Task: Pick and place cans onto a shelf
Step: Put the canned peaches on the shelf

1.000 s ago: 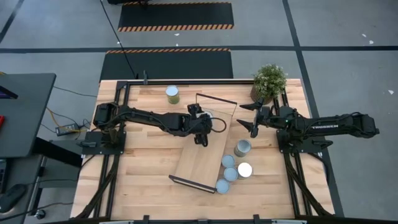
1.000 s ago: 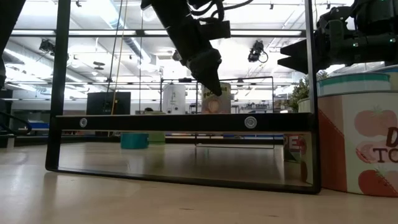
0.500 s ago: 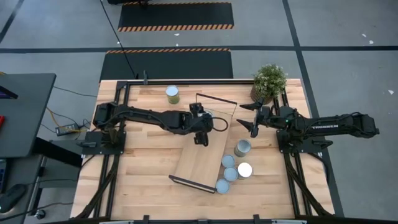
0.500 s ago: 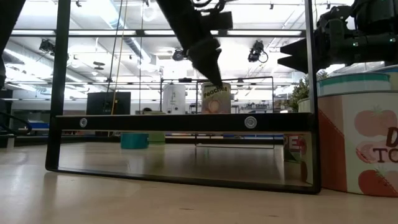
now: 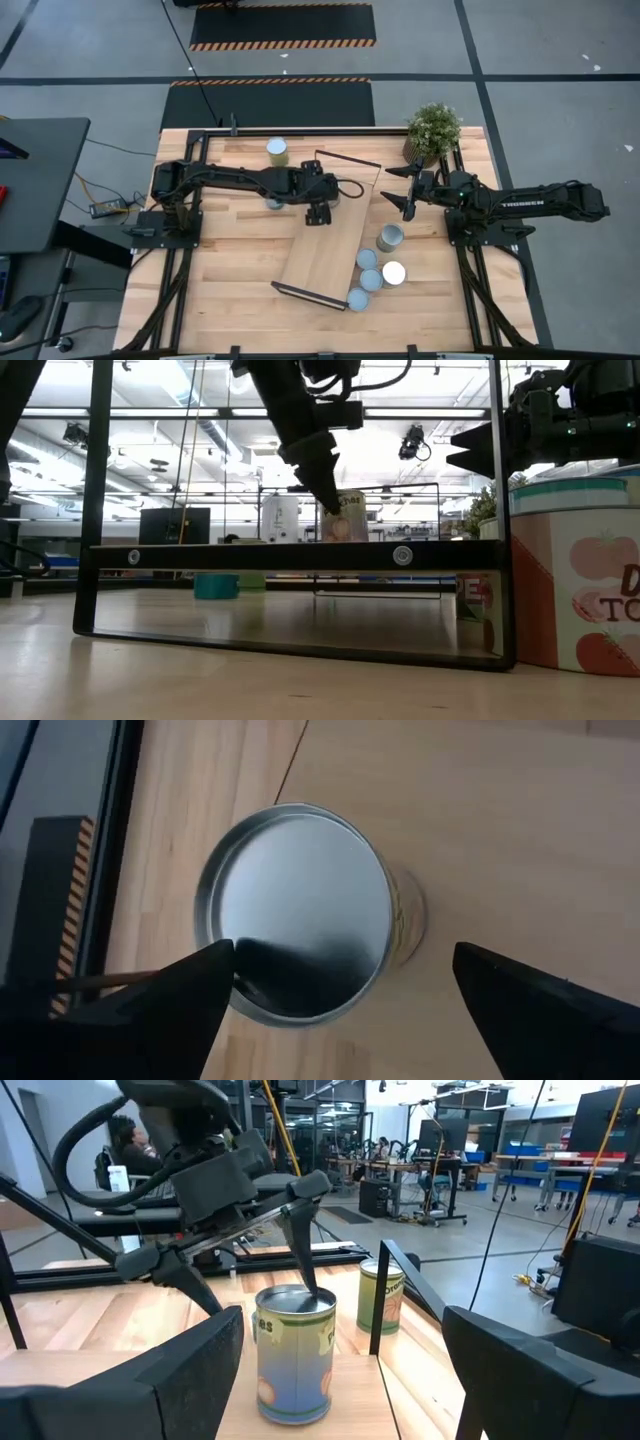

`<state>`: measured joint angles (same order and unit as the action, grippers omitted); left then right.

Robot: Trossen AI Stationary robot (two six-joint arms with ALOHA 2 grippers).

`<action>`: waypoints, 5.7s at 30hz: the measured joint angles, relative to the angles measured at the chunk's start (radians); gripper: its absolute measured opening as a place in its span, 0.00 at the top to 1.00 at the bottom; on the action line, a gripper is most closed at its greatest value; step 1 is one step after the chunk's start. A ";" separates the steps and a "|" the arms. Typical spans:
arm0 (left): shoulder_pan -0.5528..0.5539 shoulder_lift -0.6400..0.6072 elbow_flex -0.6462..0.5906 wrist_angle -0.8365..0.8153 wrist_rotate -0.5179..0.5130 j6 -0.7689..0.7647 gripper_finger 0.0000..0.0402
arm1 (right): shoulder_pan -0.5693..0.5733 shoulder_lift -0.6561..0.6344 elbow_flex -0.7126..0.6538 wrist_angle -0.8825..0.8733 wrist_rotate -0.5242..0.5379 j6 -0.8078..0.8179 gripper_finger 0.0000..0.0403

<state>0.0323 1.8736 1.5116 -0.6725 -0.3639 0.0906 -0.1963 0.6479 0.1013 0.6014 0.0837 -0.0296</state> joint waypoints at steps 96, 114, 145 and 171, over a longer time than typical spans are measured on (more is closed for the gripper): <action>-0.055 -0.161 -0.198 0.078 -0.340 -0.233 0.38 | 0.197 0.759 0.337 0.027 0.121 -0.095 0.13; -0.054 -0.160 -0.276 0.203 -0.276 -0.252 0.42 | 0.123 0.894 0.417 0.029 0.105 -0.132 0.13; -0.081 -0.159 -0.275 0.162 -0.215 -0.212 0.42 | 0.133 0.891 0.417 0.129 0.284 -0.197 0.13; -0.148 -0.075 -0.274 0.411 -0.445 0.053 0.42 | 0.343 0.615 0.416 -0.223 0.729 -0.227 0.13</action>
<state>-0.1162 1.7988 1.2377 -0.2618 -0.8091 0.1435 0.1465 1.2625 0.5171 0.3788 0.8127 -0.2569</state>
